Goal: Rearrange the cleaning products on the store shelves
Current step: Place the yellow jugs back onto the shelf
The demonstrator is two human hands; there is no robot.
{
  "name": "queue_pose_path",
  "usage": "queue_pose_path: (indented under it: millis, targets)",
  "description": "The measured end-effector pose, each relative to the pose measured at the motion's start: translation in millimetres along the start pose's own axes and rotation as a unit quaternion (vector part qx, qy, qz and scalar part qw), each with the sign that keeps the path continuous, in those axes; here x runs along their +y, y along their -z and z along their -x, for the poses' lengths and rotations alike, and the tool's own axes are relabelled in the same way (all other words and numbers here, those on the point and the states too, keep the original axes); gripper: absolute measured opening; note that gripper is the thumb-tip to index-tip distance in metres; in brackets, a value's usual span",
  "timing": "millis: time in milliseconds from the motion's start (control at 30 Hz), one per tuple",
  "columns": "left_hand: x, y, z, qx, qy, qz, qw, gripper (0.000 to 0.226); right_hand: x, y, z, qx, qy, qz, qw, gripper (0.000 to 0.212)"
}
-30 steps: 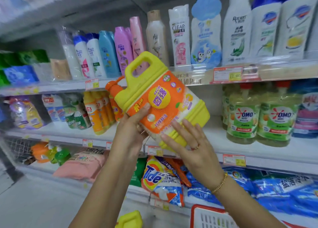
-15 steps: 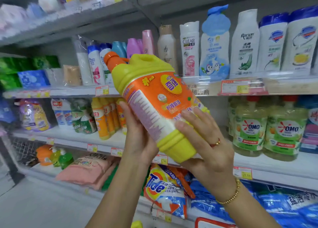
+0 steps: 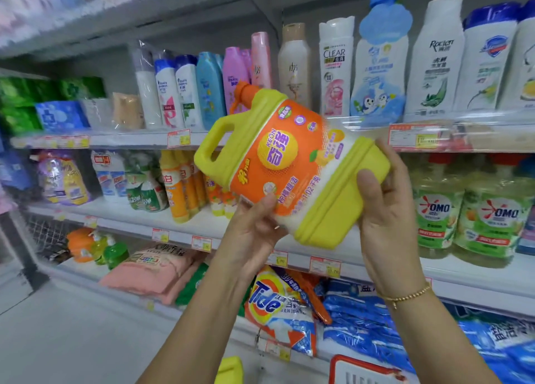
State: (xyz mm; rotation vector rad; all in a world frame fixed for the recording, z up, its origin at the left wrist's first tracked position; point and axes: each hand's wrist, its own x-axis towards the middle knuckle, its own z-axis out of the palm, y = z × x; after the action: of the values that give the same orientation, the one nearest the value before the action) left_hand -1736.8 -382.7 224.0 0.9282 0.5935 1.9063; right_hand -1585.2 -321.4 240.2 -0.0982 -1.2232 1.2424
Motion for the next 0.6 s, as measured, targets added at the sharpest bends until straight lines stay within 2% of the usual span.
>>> queue_pose_path:
  millis: [67, 133, 167, 233, 267, 300, 367, 467, 533, 600]
  targets:
    - [0.3, -0.3, -0.4, 0.026, -0.02, 0.001, 0.999, 0.093, 4.3, -1.4, -1.8, -0.023, 0.084, 0.142, 0.986, 0.054]
    - [4.0, -0.5, -1.4, 0.038, -0.047, -0.01, 0.998, 0.091, 14.3, 0.1, 4.5, -0.07, 0.151, 0.292, 0.942, 0.063]
    - [6.8, -0.7, -1.0, 0.041, -0.058, -0.018, 0.997, 0.092, 20.9, 1.9, 9.9, -0.102, 0.18, 0.365, 0.908, 0.07]
    - [10.1, 0.0, 0.1, 0.038, -0.076, -0.03, 0.996, 0.093, 34.8, 4.4, 19.9, -0.158, 0.248, 0.504, 0.812, 0.084]
    - [10.6, -0.5, 1.8, 0.034, -0.078, -0.034, 0.996, 0.092, 41.0, 5.6, 22.9, -0.161, 0.278, 0.546, 0.774, 0.085]
    - [10.7, -1.4, 4.0, 0.03, -0.075, -0.035, 0.996, 0.092, 43.7, 4.8, 23.6, -0.147, 0.305, 0.56, 0.756, 0.08]
    - [10.0, -3.1, 6.4, 0.014, -0.063, -0.024, 0.998, 0.088, 41.5, 2.1, 19.3, -0.099, 0.363, 0.545, 0.75, 0.066]
    - [17.0, -3.7, 7.1, -0.022, -0.055, 0.009, 0.998, 0.08, 32.8, 1.0, 13.1, -0.067, 0.412, 0.514, 0.749, 0.062]
    - [27.1, -3.6, 6.5, -0.066, -0.075, 0.0, 0.995, 0.073, 30.2, -1.4, 14.6, -0.069, 0.388, 0.483, 0.782, 0.063]
    - [36.6, -3.0, 5.5, -0.105, -0.101, -0.031, 0.989, 0.066, 29.5, -6.6, 21.0, -0.052, 0.329, 0.441, 0.834, 0.067]
